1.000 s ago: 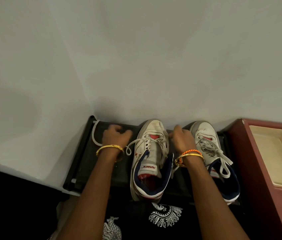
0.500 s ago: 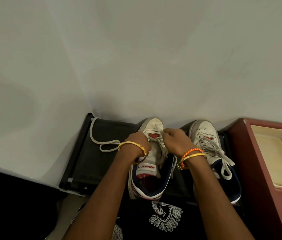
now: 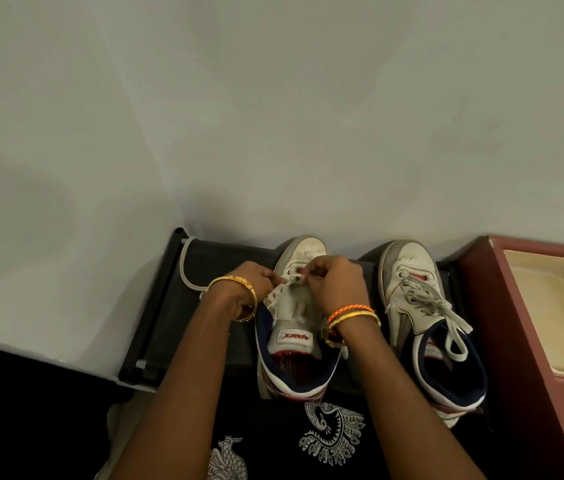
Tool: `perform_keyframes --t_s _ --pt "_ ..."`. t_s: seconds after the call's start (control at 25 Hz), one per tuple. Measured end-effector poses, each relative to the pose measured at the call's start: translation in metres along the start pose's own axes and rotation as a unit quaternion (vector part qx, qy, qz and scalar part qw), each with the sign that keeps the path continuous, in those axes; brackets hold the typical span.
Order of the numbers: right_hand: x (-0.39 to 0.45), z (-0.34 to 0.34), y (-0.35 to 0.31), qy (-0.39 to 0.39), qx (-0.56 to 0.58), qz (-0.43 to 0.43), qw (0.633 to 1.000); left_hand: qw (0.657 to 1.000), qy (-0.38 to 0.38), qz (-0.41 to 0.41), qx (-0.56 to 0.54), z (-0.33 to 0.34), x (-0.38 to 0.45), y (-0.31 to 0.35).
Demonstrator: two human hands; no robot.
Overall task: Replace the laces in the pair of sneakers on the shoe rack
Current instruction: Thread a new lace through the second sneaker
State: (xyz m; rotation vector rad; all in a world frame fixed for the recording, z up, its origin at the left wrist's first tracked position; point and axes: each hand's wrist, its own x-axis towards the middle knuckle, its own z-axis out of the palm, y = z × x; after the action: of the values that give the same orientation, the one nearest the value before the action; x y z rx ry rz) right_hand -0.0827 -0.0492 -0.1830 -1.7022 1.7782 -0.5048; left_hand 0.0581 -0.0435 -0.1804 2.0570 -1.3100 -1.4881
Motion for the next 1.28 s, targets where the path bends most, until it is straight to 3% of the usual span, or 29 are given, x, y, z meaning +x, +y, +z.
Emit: perform_keyframes --t_s 0.2,0.6,0.72,0.96,1.12,1.2,1.28 --pt "0.002 0.005 -0.001 -0.027 -0.038 0.021 0.999 0.998 -0.006 -0.017 -0.057 -0.001 0.005 -0.008" --pt "0.005 0.013 0.003 -0.049 0.027 0.055 0.997 0.993 -0.032 -0.051 -0.101 -0.003 0.006 -0.007" --pt "0.007 0.020 0.004 -0.063 0.026 0.066 0.996 0.981 -0.041 -0.086 -0.166 -0.002 0.004 -0.009" --pt "0.009 0.026 0.000 -0.055 0.023 0.073 0.996 0.984 0.044 -0.046 -0.168 0.008 0.014 -0.013" --pt "0.000 0.009 0.006 -0.041 -0.074 0.076 0.993 0.984 0.103 -0.040 -0.139 0.002 0.014 -0.014" --pt "-0.007 0.001 0.010 -0.036 -0.072 0.108 0.991 0.973 0.174 -0.028 -0.147 -0.006 0.013 -0.017" --pt "-0.013 -0.003 0.013 -0.012 -0.054 0.132 0.990 0.931 0.314 -0.010 -0.186 -0.019 0.013 -0.023"
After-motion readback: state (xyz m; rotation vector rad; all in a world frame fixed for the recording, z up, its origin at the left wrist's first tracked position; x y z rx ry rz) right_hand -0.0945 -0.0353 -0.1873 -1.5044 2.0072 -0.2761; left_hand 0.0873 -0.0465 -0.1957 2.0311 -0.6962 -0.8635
